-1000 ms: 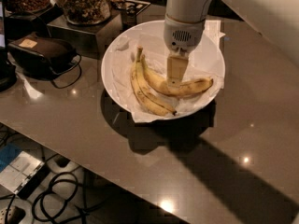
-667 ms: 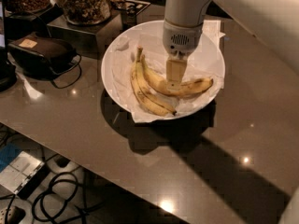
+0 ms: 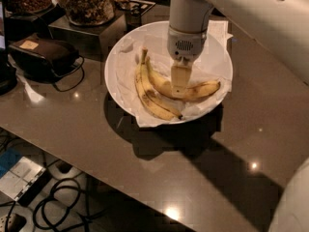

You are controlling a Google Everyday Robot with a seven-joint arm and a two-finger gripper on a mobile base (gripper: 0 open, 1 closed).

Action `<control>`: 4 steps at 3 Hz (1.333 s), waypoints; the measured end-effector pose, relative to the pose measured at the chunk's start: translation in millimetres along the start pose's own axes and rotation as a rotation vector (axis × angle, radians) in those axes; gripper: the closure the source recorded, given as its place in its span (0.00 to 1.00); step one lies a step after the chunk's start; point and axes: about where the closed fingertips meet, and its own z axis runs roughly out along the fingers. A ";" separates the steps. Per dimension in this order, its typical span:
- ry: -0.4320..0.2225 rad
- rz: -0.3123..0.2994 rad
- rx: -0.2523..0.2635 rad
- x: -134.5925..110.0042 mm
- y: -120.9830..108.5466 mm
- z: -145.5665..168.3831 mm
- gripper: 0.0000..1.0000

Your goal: Pick banana from white bowl

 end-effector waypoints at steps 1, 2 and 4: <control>0.009 0.010 -0.014 1.8 -3.0 7.6 0.49; 0.022 0.020 -0.028 3.6 -5.5 16.8 0.50; 0.050 0.020 -0.054 5.6 -8.4 33.3 0.69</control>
Offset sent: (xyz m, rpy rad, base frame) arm -0.0251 -0.0252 -0.0228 -0.0965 0.1739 -0.0225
